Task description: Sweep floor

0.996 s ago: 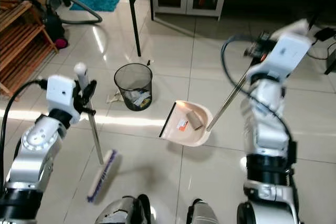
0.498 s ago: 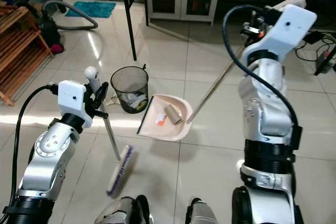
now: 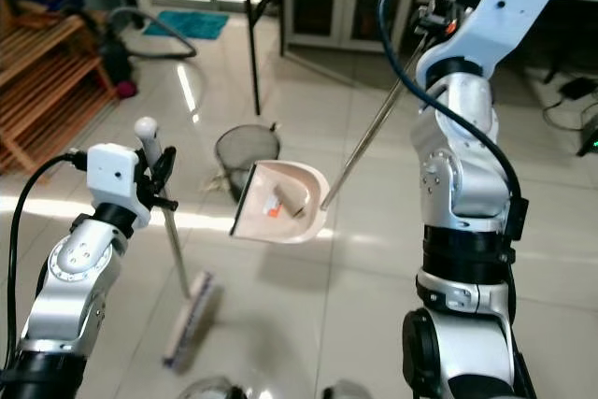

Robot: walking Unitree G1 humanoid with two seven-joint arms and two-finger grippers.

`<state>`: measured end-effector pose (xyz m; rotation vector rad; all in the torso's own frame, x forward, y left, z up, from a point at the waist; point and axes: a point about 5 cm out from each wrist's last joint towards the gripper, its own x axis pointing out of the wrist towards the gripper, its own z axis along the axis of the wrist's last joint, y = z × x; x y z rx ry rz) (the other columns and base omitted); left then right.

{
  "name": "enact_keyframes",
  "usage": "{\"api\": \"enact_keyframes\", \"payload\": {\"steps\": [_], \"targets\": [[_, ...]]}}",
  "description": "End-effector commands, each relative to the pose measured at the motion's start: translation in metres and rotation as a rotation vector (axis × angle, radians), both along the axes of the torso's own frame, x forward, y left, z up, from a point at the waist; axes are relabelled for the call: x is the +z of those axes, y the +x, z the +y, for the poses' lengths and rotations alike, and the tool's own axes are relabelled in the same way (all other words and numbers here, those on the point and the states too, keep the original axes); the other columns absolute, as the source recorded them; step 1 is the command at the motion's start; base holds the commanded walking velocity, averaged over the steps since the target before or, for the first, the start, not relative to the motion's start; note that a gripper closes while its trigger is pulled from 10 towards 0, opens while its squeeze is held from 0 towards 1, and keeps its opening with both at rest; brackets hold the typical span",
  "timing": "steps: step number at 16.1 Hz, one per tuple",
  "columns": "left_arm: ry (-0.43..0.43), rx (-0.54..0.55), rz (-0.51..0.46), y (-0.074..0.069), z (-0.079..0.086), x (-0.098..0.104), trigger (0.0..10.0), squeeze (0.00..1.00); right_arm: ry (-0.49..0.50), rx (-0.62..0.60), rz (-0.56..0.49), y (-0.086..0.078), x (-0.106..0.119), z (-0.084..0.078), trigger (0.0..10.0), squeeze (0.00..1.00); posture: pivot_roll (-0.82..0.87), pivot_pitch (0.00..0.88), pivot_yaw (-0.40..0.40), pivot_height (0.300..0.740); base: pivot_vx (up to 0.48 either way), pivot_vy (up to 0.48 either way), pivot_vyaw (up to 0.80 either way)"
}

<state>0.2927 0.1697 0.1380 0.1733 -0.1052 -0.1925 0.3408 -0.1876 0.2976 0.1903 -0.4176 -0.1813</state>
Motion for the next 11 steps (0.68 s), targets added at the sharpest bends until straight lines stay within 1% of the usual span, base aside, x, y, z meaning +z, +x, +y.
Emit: {"api": "enact_keyframes", "payload": {"steps": [1,4,8,11], "targets": [[-0.005,-0.013,-0.048,0.0026,-0.0037,0.0109,10.0,0.00,0.003,-0.032,-0.042,-0.0016,0.0094,-0.0051,10.0,0.00,0.02,0.067,0.042,0.740,0.360,0.000,0.58],[0.007,0.005,-0.045,0.0007,0.0021,0.0097,10.0,0.00,0.018,-0.030,-0.044,0.0002,0.0087,-0.0032,10.0,0.00,0.03,0.064,0.033,0.740,0.360,0.000,0.56],[0.014,0.011,-0.042,-0.0019,0.0041,0.0083,10.0,0.00,0.058,-0.042,-0.049,0.0029,0.0091,-0.0046,10.0,0.00,0.04,0.067,0.030,0.740,0.360,0.000,0.00],[0.017,0.013,-0.039,-0.0026,0.0054,0.0078,10.0,0.00,0.048,-0.050,-0.055,0.0037,0.0122,-0.0023,10.0,0.00,0.04,0.070,0.025,0.740,0.361,0.000,0.00]]}}
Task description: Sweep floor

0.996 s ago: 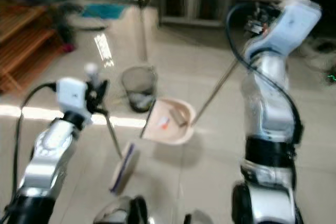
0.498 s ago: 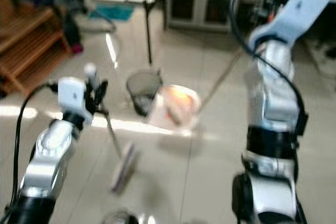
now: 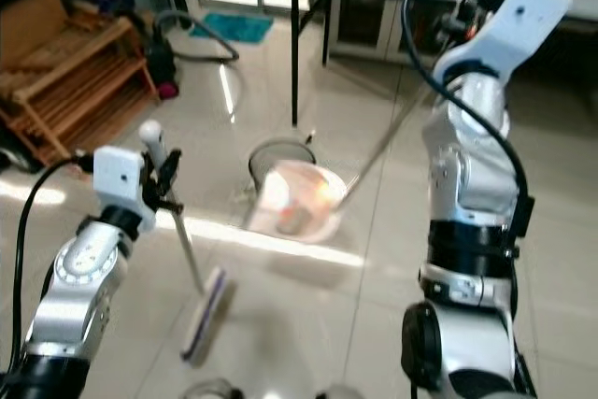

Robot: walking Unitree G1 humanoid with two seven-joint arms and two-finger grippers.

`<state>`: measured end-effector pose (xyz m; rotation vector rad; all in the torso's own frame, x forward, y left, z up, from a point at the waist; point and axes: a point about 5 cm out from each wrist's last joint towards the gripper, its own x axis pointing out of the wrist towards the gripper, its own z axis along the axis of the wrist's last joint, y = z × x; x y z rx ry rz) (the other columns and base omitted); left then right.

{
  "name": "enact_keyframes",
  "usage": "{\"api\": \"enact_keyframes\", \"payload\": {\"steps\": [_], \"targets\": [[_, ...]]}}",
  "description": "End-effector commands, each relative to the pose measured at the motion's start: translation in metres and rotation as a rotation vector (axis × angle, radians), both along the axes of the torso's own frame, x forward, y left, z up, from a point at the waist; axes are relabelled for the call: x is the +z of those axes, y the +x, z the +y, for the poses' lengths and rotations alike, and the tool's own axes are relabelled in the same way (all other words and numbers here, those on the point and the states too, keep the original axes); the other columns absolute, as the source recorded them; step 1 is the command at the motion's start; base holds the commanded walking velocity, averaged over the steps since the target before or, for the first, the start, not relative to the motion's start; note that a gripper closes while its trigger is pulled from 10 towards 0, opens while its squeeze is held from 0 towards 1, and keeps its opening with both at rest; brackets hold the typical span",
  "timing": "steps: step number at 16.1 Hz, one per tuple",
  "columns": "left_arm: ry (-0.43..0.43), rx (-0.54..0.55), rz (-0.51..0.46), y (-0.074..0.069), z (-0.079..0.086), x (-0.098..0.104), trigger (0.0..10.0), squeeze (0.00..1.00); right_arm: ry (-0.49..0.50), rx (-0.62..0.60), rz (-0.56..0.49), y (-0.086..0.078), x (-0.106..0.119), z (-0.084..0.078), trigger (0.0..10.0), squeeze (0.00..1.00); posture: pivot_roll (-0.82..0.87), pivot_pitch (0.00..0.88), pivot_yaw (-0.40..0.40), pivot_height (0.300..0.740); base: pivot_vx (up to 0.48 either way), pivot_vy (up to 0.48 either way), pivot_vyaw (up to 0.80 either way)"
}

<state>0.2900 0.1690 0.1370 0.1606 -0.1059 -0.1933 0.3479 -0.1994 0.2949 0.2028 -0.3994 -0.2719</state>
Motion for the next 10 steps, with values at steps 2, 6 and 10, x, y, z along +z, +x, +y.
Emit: {"api": "enact_keyframes", "payload": {"steps": [2,6,10], "targets": [[0.032,0.021,-0.048,0.0009,0.0064,0.0102,10.0,0.00,0.026,0.018,-0.097,-0.0038,0.0170,0.0087,10.0,0.00,0.05,0.066,0.024,0.740,0.369,0.000,0.00],[0.040,0.014,-0.044,-0.0004,0.0060,0.0090,10.0,0.00,0.038,-0.010,-0.085,-0.0028,0.0116,0.0061,10.0,0.00,0.05,0.067,0.028,0.740,0.375,0.000,0.00],[0.036,0.009,-0.041,0.0010,0.0045,0.0089,10.0,0.00,0.026,-0.002,-0.090,-0.0037,0.0099,0.0109,10.0,0.00,0.04,0.064,0.038,0.740,0.388,0.000,0.00]]}}
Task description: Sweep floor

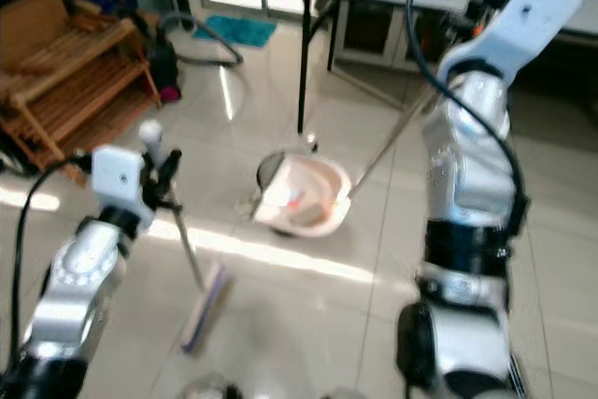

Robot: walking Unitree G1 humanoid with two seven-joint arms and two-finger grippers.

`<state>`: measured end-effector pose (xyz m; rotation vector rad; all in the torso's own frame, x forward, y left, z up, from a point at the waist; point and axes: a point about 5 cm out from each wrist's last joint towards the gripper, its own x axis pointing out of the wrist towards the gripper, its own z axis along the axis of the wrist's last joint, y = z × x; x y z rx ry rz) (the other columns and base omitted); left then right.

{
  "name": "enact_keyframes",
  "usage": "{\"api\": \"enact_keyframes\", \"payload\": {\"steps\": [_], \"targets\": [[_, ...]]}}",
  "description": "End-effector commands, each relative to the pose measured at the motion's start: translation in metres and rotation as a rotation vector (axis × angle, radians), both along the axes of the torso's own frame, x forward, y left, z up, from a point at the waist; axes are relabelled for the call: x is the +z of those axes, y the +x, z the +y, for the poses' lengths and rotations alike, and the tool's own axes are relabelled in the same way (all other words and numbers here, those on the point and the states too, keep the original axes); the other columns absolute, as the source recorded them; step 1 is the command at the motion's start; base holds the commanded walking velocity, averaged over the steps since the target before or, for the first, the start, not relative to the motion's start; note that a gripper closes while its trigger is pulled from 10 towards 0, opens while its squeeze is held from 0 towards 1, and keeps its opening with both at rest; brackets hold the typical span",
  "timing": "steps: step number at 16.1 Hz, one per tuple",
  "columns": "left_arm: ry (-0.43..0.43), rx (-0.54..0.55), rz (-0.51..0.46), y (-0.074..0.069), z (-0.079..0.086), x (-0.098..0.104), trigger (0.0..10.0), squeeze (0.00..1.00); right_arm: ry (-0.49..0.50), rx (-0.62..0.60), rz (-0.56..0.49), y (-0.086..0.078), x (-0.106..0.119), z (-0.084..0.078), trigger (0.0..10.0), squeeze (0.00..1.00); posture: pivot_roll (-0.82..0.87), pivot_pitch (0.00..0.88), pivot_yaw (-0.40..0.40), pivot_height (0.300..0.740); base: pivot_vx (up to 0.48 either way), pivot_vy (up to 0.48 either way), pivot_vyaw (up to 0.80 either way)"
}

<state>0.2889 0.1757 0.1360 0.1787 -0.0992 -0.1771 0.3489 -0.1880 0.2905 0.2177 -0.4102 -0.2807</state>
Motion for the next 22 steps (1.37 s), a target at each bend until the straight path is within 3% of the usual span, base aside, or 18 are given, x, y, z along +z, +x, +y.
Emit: {"api": "enact_keyframes", "payload": {"steps": [1,20,22], "targets": [[0.020,-0.010,-0.043,0.0027,-0.0024,0.0095,10.0,0.00,0.010,0.003,-0.079,-0.0049,0.0143,-0.0008,10.0,0.00,0.04,0.063,0.040,0.740,0.390,0.000,0.00],[0.021,0.000,-0.041,0.0050,-0.0009,0.0095,10.0,0.00,0.026,0.005,-0.084,-0.0057,0.0123,-0.0028,10.0,0.00,0.05,0.061,0.036,0.740,0.394,0.000,-0.12],[0.002,-0.004,0.002,0.0035,-0.0004,0.0041,10.0,0.00,0.030,0.002,-0.084,-0.0057,0.0117,-0.0032,10.0,0.00,0.04,0.064,0.036,0.740,0.184,0.000,0.00]]}}
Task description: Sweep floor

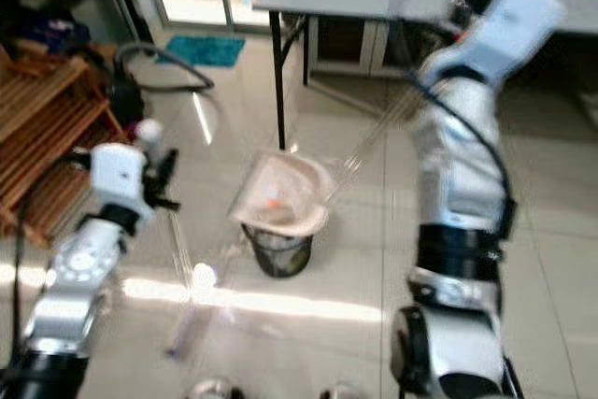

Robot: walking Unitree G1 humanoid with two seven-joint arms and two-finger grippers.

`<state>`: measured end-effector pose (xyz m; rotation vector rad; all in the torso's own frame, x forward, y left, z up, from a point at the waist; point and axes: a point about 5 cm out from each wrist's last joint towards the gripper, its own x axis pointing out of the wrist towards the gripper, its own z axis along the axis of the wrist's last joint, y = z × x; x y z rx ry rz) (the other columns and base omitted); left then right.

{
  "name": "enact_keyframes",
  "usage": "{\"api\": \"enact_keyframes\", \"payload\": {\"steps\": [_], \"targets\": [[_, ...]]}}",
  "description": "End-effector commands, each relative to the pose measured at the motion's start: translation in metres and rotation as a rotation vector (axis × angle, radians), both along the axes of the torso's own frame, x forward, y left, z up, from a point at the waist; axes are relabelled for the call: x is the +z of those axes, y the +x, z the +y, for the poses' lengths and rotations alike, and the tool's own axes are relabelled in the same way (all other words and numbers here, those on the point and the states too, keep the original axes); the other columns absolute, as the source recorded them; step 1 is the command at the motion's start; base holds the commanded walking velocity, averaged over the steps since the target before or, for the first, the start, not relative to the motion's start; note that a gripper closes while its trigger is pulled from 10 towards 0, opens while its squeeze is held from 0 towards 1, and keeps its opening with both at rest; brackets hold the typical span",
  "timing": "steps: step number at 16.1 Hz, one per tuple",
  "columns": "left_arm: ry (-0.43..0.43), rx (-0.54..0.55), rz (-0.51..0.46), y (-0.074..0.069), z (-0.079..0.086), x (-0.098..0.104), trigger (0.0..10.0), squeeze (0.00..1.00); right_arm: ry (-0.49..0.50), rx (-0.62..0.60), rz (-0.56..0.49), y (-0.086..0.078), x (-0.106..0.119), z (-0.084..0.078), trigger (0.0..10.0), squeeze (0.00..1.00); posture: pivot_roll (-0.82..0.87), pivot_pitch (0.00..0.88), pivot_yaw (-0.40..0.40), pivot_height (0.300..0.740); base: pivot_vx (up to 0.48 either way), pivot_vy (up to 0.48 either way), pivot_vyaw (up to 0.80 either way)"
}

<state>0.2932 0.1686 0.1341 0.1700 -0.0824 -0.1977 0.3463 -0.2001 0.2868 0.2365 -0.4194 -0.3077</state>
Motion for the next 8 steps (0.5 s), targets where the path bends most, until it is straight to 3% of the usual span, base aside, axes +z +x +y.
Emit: {"api": "enact_keyframes", "payload": {"steps": [1,5,8], "targets": [[0.007,0.012,-0.013,-0.0015,0.0066,0.0049,10.0,0.00,0.007,0.026,-0.075,-0.0031,0.0152,0.0090,10.0,0.00,0.04,0.063,0.036,0.740,0.000,0.000,0.00],[0.060,0.050,0.029,0.0020,0.0100,-0.0026,10.0,0.00,0.000,0.029,-0.072,-0.0021,0.0130,0.0081,10.0,0.00,0.04,0.062,0.035,0.740,0.000,0.000,0.00],[0.049,0.051,0.019,0.0025,0.0100,0.0000,10.0,0.00,-0.020,0.033,-0.084,-0.0019,0.0152,0.0116,10.0,0.00,0.04,0.064,0.036,0.740,0.000,0.000,0.00]]}}
